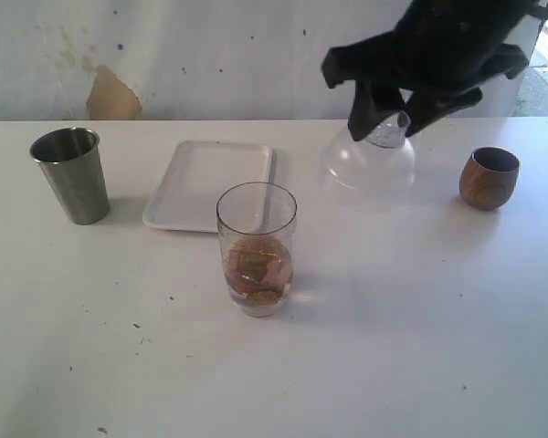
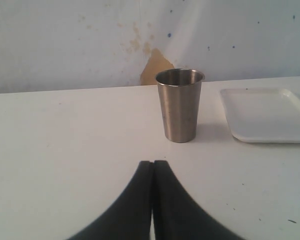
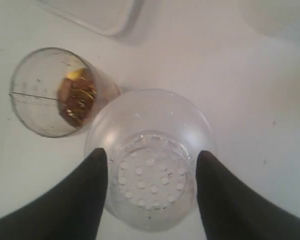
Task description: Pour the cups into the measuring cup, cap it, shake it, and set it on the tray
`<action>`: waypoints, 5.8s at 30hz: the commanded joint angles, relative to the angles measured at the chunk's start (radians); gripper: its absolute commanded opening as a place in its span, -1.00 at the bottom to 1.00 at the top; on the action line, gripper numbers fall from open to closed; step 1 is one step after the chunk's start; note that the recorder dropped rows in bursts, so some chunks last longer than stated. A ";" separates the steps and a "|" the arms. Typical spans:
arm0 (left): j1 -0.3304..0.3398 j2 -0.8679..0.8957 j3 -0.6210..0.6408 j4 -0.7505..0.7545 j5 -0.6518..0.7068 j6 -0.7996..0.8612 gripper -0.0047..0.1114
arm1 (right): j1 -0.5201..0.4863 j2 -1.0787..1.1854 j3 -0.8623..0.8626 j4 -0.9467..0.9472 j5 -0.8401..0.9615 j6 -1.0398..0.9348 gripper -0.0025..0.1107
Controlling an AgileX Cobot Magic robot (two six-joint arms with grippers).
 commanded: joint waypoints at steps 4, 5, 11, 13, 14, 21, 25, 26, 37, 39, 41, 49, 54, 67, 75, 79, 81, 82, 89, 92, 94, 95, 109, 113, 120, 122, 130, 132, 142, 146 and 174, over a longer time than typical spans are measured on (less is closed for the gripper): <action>0.000 -0.005 0.006 -0.006 -0.009 0.000 -0.92 | 0.117 0.070 -0.107 0.022 0.005 0.071 -0.96; 0.000 -0.005 0.006 -0.006 -0.009 0.000 -0.92 | 0.126 0.082 -0.117 0.022 0.005 0.077 -0.96; 0.000 -0.005 0.006 -0.006 -0.009 0.000 -0.92 | 0.184 0.183 -0.193 0.016 0.005 0.113 -0.96; 0.000 -0.005 0.006 -0.006 -0.009 0.000 -0.92 | 0.191 0.202 -0.206 0.016 0.005 0.118 -0.96; 0.000 -0.005 0.006 -0.006 -0.009 0.000 -0.92 | 0.195 0.207 -0.211 0.016 0.005 0.119 -0.96; 0.000 -0.005 0.006 -0.006 -0.009 0.000 -0.92 | 0.197 0.262 -0.227 -0.024 0.005 0.128 -0.96; 0.000 -0.005 0.006 -0.006 -0.009 0.000 -0.92 | 0.197 0.262 -0.227 -0.029 0.005 0.130 -0.96; 0.000 -0.005 0.006 -0.006 -0.009 0.000 -0.92 | 0.197 0.262 -0.227 -0.029 0.005 0.130 -0.96; 0.000 -0.005 0.006 -0.006 -0.009 0.000 -0.92 | 0.220 0.270 -0.227 -0.028 0.005 0.147 -0.96; 0.000 -0.005 0.006 -0.006 -0.009 0.000 -0.92 | 0.220 0.277 -0.227 -0.033 0.005 0.155 -0.96; 0.000 -0.005 0.006 -0.006 -0.009 0.000 -0.92 | 0.220 0.283 -0.227 -0.039 0.005 0.164 -0.96; 0.000 -0.005 0.006 -0.006 -0.009 0.000 -0.92 | 0.220 0.312 -0.227 -0.046 0.005 0.173 -0.96; 0.000 -0.005 0.006 -0.006 -0.009 0.000 -0.92 | 0.223 0.324 -0.227 -0.046 0.005 0.160 -0.96; 0.000 -0.005 0.006 -0.006 -0.009 0.000 -0.92 | 0.226 0.321 -0.227 -0.042 0.005 0.127 -0.13; 0.000 -0.005 0.006 -0.006 -0.009 0.000 -0.92 | 0.226 0.294 -0.227 -0.084 0.001 0.112 0.11; 0.000 -0.005 0.006 -0.006 -0.009 0.000 -0.92 | 0.226 0.291 -0.227 -0.094 0.001 0.099 0.21; 0.000 -0.005 0.006 -0.006 -0.009 0.000 -0.92 | 0.226 0.289 -0.227 -0.094 -0.006 0.092 0.21; 0.000 -0.005 0.006 -0.006 -0.009 0.000 -0.92 | 0.226 0.289 -0.230 -0.094 -0.008 0.090 0.21; 0.000 -0.005 0.006 -0.006 -0.009 0.000 -0.92 | 0.226 0.269 -0.292 -0.095 -0.012 0.082 0.19; 0.000 -0.005 0.006 -0.006 -0.009 0.000 -0.92 | 0.226 0.246 -0.320 -0.095 -0.012 0.082 0.09; 0.000 -0.005 0.006 -0.006 -0.009 0.000 -0.92 | 0.226 0.230 -0.327 -0.095 -0.018 0.082 -0.07; 0.000 -0.005 0.006 -0.006 -0.009 0.000 -0.92 | 0.226 0.225 -0.331 -0.095 -0.020 0.082 -0.20; 0.000 -0.005 0.006 -0.006 -0.009 0.000 -0.92 | 0.259 0.286 -0.332 -0.092 0.005 0.040 -0.96; 0.000 -0.005 0.006 -0.006 -0.009 0.000 -0.92 | 0.259 0.303 -0.332 -0.094 0.005 0.040 -0.96; 0.000 -0.005 0.006 -0.006 -0.009 0.000 -0.92 | 0.259 0.326 -0.332 -0.094 0.005 0.040 -0.96; 0.000 -0.005 0.006 -0.006 -0.009 0.000 -0.92 | 0.259 0.326 -0.332 -0.094 0.005 0.040 -0.96; 0.000 -0.005 0.006 -0.006 -0.009 0.000 -0.92 | 0.259 0.282 -0.332 -0.137 0.005 0.040 -0.96; 0.000 -0.005 0.006 -0.006 -0.009 0.000 -0.92 | 0.259 0.264 -0.332 -0.146 0.005 0.040 -0.96; 0.000 -0.005 0.006 -0.006 -0.009 0.000 -0.92 | 0.259 0.275 -0.283 -0.144 0.005 0.045 -0.96; 0.000 -0.005 0.006 -0.006 -0.009 0.000 -0.92 | 0.259 0.275 -0.283 -0.144 0.005 0.051 -0.96; 0.000 -0.005 0.006 -0.006 -0.009 0.000 -0.92 | 0.298 0.318 -0.283 -0.162 0.005 0.066 -0.96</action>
